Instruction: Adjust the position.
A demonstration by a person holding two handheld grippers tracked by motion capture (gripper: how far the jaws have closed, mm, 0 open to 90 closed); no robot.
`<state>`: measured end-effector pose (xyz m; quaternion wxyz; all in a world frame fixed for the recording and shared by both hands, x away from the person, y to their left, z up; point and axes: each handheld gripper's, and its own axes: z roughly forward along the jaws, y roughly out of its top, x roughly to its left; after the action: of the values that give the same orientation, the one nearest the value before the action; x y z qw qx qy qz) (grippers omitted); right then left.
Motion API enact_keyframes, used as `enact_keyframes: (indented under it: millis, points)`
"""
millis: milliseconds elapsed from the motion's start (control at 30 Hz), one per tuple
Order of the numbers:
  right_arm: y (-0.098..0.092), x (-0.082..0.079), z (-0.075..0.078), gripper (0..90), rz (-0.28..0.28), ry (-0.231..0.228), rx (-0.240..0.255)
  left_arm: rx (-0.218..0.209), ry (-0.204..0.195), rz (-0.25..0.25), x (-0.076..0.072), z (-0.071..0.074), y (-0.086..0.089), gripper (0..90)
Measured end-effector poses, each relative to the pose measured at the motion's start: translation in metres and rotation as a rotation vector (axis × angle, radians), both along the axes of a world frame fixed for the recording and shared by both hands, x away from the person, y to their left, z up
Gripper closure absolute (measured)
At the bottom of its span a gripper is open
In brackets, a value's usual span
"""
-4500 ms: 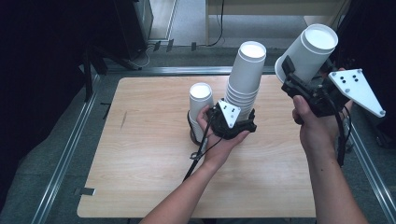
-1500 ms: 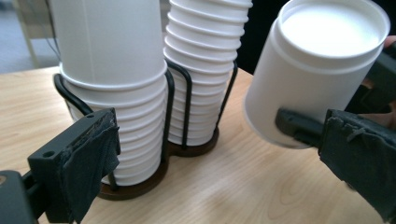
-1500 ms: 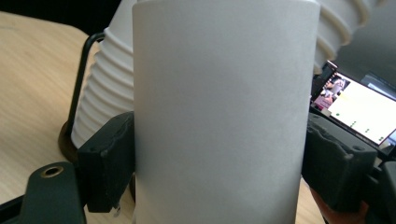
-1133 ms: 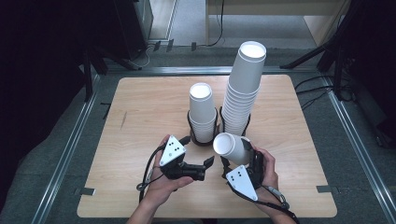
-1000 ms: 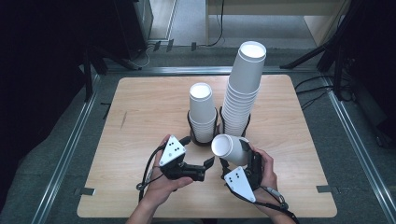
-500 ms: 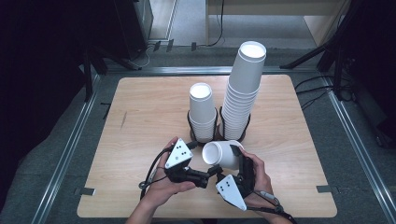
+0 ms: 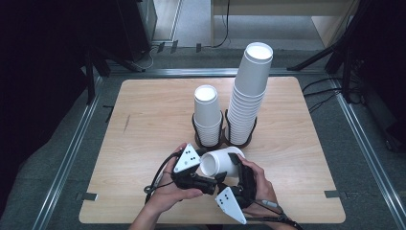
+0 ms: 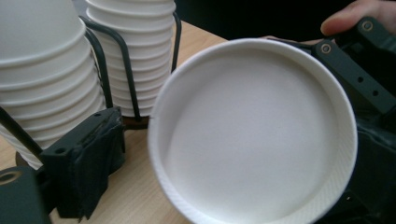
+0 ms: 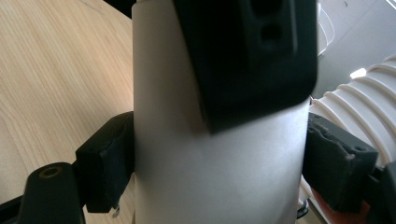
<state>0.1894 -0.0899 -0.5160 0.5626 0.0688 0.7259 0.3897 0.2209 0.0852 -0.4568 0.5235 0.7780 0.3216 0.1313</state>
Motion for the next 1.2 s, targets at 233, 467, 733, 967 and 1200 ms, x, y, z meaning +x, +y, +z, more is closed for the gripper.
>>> enact_keyframes:
  millis: [233,467,733,967,1200]
  points:
    - [0.001,-0.001,-0.001,17.6,0.009,-0.007,-0.012,0.004,0.015,-0.015,0.0,-0.001,-0.001,14.3]
    - [0.001,-0.002,-0.002,16.9,0.02,-0.006,-0.02,-0.009,0.019,-0.037,0.0,-0.001,0.001,19.0]
    - [0.003,-0.002,-0.003,13.1,0.009,-0.011,-0.028,-0.001,0.019,-0.031,-0.001,-0.003,-0.001,21.4]
    - [-0.001,-0.002,0.004,9.6,0.009,0.028,0.031,-0.06,0.016,-0.017,0.002,-0.002,0.007,21.7]
    - [-0.005,-0.001,0.01,3.6,0.008,0.059,0.069,-0.054,-0.039,0.04,0.0,0.0,0.011,22.0]
